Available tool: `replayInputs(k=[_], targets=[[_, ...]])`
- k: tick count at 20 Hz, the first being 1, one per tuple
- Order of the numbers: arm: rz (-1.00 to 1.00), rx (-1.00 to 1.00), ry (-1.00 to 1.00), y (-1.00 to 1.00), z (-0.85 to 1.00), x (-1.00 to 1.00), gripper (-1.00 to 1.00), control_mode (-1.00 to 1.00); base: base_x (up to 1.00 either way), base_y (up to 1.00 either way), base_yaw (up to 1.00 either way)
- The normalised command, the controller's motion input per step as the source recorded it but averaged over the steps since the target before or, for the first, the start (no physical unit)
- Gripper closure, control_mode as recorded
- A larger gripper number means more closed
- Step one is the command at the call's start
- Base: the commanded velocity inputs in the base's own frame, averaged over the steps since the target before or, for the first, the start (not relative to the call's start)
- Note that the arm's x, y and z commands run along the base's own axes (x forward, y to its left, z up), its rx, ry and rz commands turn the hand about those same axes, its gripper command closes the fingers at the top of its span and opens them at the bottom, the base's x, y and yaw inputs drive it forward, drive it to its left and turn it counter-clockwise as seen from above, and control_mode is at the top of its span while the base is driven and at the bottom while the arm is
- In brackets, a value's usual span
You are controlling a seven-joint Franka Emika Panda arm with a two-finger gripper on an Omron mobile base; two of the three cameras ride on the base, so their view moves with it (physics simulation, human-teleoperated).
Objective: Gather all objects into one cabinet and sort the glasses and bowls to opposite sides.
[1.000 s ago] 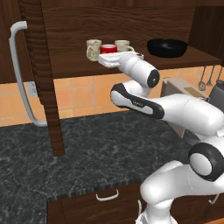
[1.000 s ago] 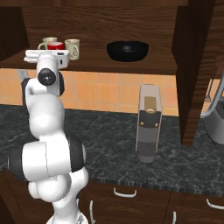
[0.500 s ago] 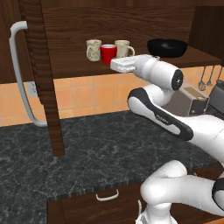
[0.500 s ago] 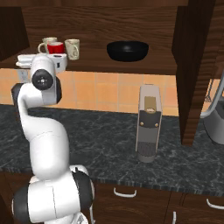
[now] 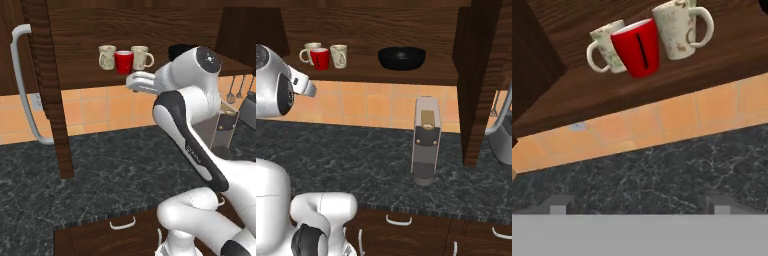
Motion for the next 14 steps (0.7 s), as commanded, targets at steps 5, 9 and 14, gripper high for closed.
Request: replayInputs(k=[5, 9, 14], targets=[[-0.05, -0.07, 0.63, -0.54, -0.43, -1.00, -1.00, -1.00, 0.00, 0.00, 0.00], [0.06, -0.15, 0.19, -0.70, -0.41, -1.00, -1.00, -1.00, 0.00, 0.00, 0.00], [0.25, -0.14, 0.01, -0.31, -0.35, -1.00, -1.00, -1.00, 0.00, 0.00, 0.00]])
